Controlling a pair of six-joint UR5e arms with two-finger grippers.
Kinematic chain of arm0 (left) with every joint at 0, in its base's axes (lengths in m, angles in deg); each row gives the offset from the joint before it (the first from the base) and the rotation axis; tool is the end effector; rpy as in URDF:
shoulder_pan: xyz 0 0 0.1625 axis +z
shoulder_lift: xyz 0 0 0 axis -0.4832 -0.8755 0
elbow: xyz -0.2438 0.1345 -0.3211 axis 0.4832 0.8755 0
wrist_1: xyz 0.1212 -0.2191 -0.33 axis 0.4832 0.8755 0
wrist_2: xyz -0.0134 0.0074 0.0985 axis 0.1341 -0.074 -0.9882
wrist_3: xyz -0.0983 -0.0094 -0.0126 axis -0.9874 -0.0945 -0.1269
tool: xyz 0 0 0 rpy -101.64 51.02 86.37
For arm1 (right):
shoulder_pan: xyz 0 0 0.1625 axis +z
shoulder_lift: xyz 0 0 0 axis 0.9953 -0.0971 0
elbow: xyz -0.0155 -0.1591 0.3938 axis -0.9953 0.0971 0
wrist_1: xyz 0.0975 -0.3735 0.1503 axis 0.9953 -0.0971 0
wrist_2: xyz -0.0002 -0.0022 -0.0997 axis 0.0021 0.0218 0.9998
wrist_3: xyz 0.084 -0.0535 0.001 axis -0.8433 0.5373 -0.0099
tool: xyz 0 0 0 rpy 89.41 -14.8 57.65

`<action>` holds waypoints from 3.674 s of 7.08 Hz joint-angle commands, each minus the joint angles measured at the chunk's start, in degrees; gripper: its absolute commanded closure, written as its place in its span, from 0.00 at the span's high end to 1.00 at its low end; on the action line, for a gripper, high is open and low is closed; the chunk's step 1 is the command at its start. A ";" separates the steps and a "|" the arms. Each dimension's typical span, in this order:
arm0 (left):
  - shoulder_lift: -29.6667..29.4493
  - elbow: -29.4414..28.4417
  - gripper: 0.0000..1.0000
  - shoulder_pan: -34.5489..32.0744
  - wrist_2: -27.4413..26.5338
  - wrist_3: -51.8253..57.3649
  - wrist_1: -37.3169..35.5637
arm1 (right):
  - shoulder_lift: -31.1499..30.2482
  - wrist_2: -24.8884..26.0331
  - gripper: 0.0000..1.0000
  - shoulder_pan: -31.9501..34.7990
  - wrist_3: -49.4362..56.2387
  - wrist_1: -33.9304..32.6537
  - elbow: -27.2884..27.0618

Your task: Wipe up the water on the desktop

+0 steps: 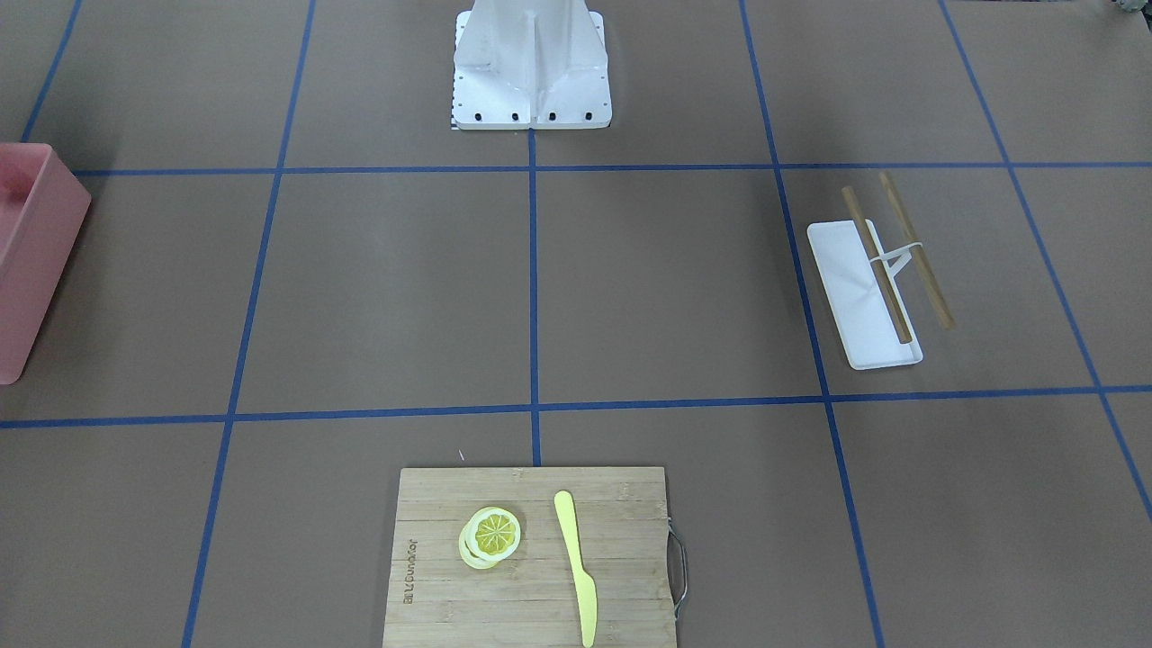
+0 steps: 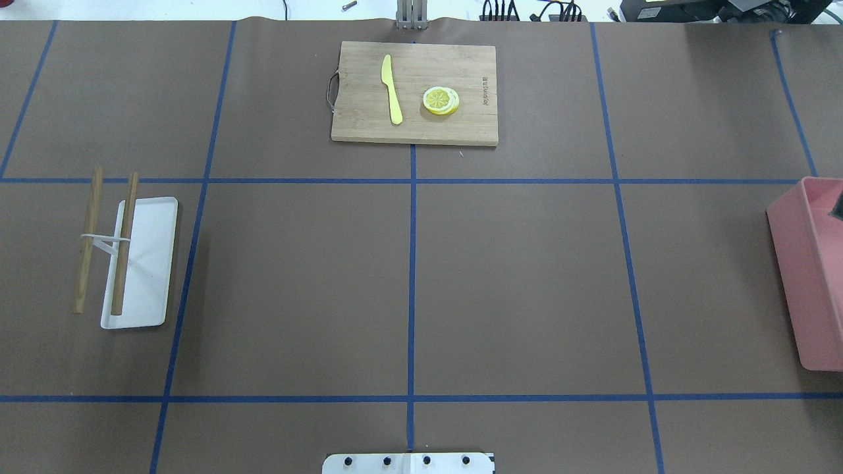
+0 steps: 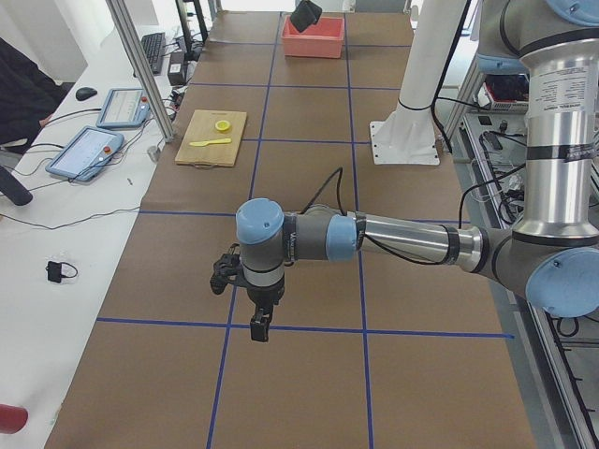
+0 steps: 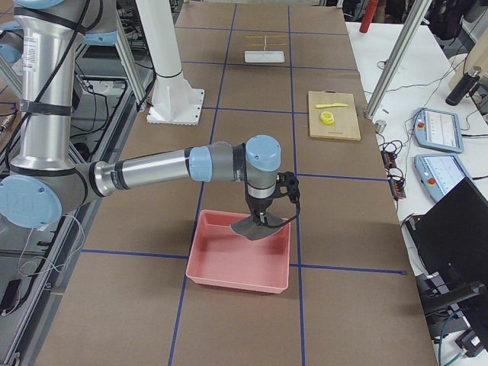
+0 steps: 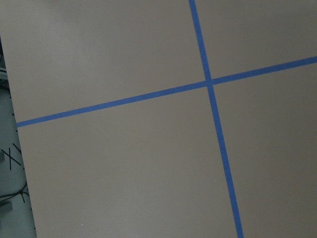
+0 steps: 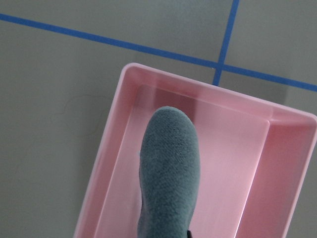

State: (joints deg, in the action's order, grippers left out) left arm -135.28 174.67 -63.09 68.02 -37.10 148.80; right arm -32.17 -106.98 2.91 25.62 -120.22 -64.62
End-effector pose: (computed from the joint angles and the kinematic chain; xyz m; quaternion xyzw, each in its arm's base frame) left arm -0.0936 -0.4577 0.6199 0.0288 0.2907 0.0629 0.9543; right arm 0.0450 -0.4155 0.5835 0.0308 -0.3727 -0.1030 0.9217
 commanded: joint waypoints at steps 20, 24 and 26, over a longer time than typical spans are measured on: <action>-1.85 -5.40 0.98 0.22 6.19 -9.28 3.26 | 9.02 -3.54 1.00 3.54 -17.17 10.85 20.34; -1.85 -5.40 0.98 0.22 6.19 -9.37 3.17 | 9.19 -4.60 1.00 3.55 -16.91 11.49 20.34; -1.85 -5.49 0.98 0.22 6.19 -9.37 3.17 | 9.37 -4.69 1.00 3.55 -16.91 11.49 20.25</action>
State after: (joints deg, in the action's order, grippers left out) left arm -137.13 169.21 -62.86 74.21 -46.46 151.97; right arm -22.91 -111.64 6.45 8.70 -108.74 -44.30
